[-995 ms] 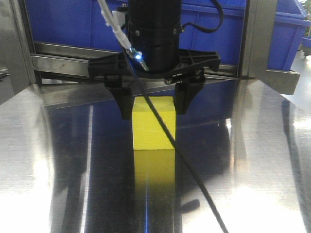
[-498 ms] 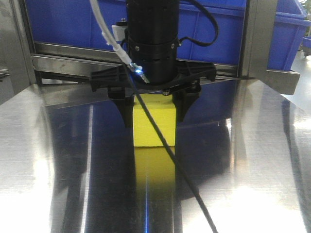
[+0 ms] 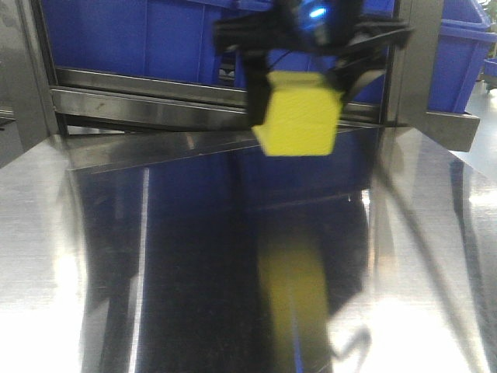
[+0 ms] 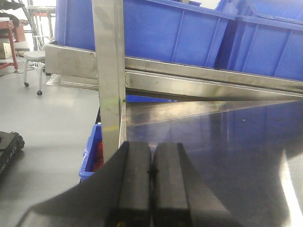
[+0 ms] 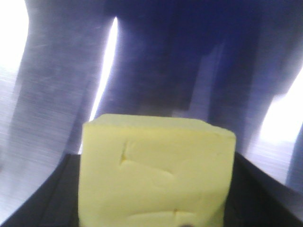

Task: Place yellow foam block on left shelf second layer
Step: 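Close the right gripper on the cube and lift it, then hold the cube in the right gripper while the base backs away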

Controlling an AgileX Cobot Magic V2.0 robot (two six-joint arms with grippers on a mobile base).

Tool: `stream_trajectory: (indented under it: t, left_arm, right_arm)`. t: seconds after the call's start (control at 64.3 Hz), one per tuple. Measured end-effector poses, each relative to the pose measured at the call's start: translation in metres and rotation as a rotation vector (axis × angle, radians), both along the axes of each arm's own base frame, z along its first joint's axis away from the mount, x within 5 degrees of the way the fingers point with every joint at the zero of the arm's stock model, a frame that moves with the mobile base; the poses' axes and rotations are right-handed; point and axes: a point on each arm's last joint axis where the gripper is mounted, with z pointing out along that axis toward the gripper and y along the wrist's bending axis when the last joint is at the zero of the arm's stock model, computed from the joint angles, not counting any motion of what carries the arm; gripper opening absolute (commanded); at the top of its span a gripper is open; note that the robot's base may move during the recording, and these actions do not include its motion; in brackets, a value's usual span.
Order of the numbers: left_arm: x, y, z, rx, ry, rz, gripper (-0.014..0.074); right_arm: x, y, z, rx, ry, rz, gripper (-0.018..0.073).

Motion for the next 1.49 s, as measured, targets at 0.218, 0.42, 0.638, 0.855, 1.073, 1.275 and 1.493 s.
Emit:
stream_trajectory:
  t: [0.218, 0.42, 0.638, 0.855, 1.073, 1.275, 1.493]
  left_arm:
    - [0.0, 0.0, 0.0, 0.0, 0.0, 0.0, 0.0137]
    - [0.0, 0.0, 0.0, 0.0, 0.0, 0.0, 0.0137]
    - [0.0, 0.0, 0.0, 0.0, 0.0, 0.0, 0.0137]
    - [0.0, 0.0, 0.0, 0.0, 0.0, 0.0, 0.0137]
    - [0.0, 0.0, 0.0, 0.0, 0.0, 0.0, 0.0137]
    - [0.0, 0.0, 0.0, 0.0, 0.0, 0.0, 0.0137]
    - [0.0, 0.0, 0.0, 0.0, 0.0, 0.0, 0.0137]
  right_arm:
    - [-0.033, -0.077, 0.014, 0.014, -0.06, -0.095, 0.0358]
    - [-0.082, -0.139, 0.012, -0.012, -0.099, -0.181, 0.0358]
    - [-0.144, -0.179, 0.0, -0.006, -0.17, -0.255, 0.0358]
    - [-0.202, -0.195, -0.008, 0.055, -0.317, -0.266, 0.0358]
    - [-0.242, -0.206, -0.001, 0.095, -0.516, -0.252, 0.0358]
    - [-0.267, -0.217, 0.01, 0.072, -0.737, -0.24, 0.0358]
    - [-0.284, -0.222, 0.023, 0.088, -0.958, -0.224, 0.0358]
